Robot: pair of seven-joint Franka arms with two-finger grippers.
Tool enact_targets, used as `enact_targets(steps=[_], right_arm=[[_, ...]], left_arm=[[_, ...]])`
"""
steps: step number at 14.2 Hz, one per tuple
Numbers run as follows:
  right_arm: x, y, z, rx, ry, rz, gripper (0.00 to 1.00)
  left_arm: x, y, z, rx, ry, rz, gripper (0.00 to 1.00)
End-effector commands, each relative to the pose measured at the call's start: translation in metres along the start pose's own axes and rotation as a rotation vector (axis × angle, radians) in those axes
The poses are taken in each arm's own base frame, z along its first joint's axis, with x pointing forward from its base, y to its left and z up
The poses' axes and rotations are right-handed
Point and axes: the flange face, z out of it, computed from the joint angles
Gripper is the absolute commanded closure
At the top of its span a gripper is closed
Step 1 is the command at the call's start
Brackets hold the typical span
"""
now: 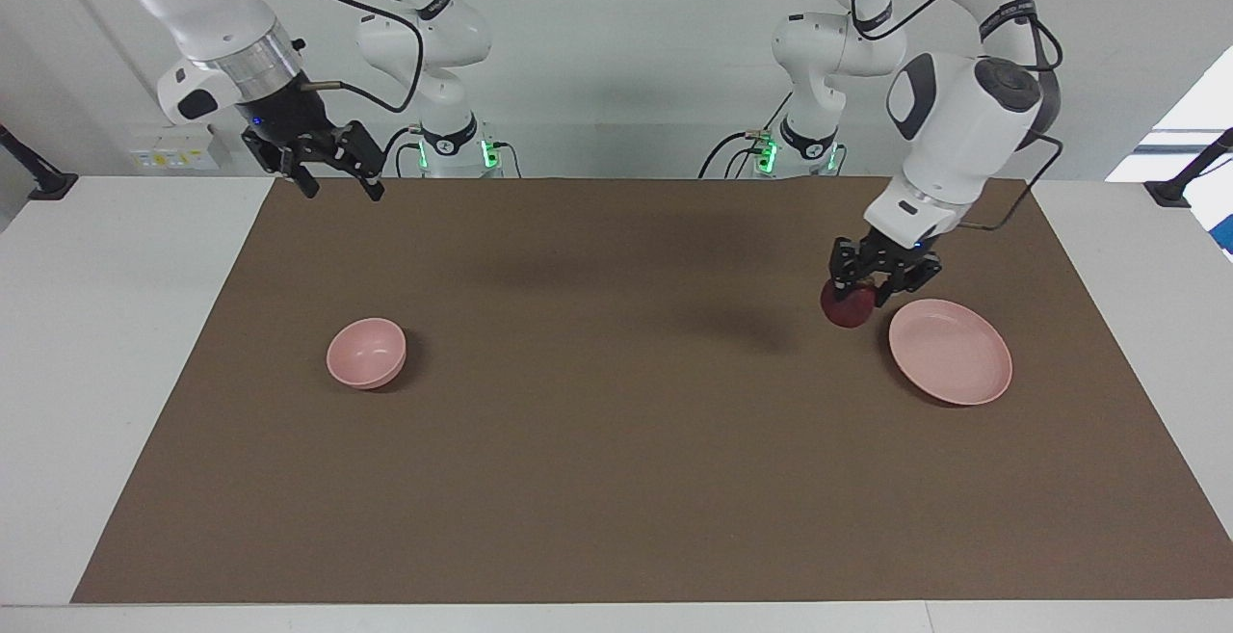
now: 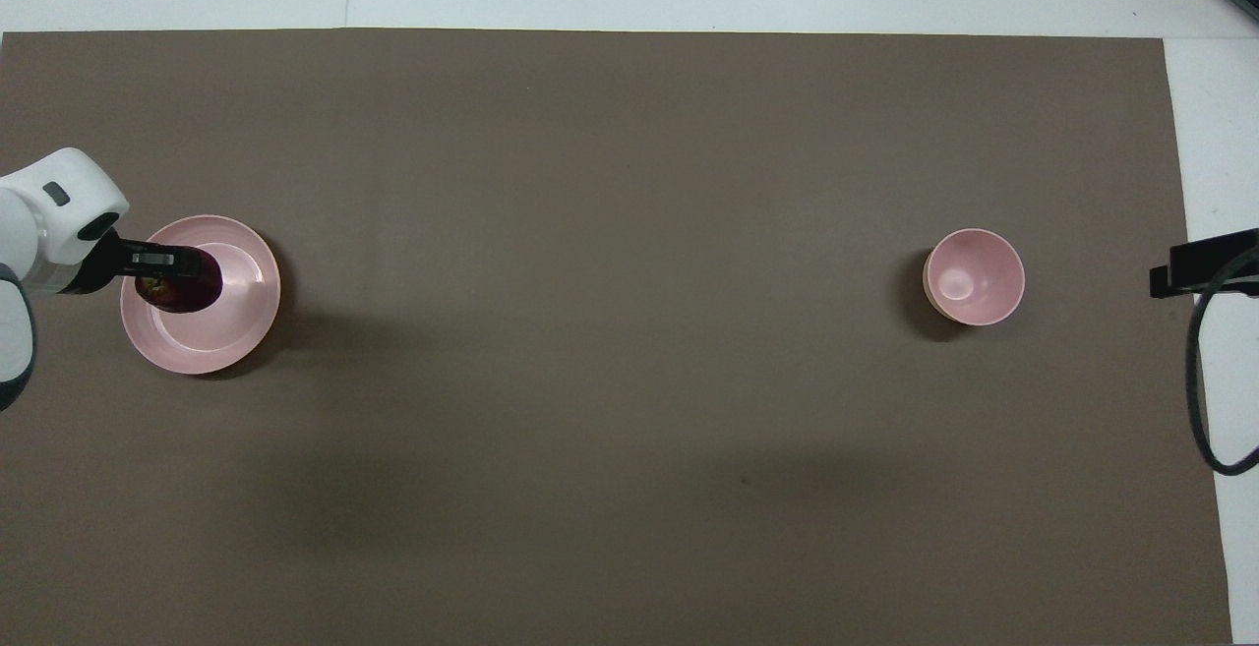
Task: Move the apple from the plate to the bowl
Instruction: 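Lift the apple with the left gripper while the right gripper approaches it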
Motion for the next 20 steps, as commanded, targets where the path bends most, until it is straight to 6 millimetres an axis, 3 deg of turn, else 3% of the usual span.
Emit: enact_targets(steps=[1,5,8,12,15,16,18,20], right_arm=[[0.001,-0.011,0.042,0.090,-0.053,0.172,0.00],[0.025,-0.021,0.097,0.273,-0.160,0.472,0.00],[0.037,-0.020,0.108,0.381,-0.251,0.675,0.00],[0.042,-0.042,0.129,0.462,-0.376,0.856,0.00],[0.028,-0.083,0.138,0.451,-0.422,0.932,0.00],[0.026,-0.092,0.143,0.458,-0.445,0.965,0.00],[0.017,-0.109,0.147,0.456,-0.463,0.953,0.00],[0.016,-0.112,0.147,0.453,-0.478,0.972,0.00]], left_arm=[[-0.001,0.062,-0.006,-0.092,0.027,-0.012,1.00],[-0.011,0.143,-0.009,-0.217,0.085,-0.023,1.00],[-0.016,0.177,-0.018,-0.332,0.141,-0.050,1.00],[-0.019,0.201,-0.033,-0.387,0.203,-0.066,1.00],[-0.022,0.219,-0.040,-0.475,0.256,-0.116,1.00],[-0.026,0.233,-0.041,-0.498,0.284,-0.120,1.00],[-0.026,0.242,-0.046,-0.524,0.334,-0.153,1.00],[-0.031,0.254,-0.049,-0.542,0.355,-0.145,1.00]])
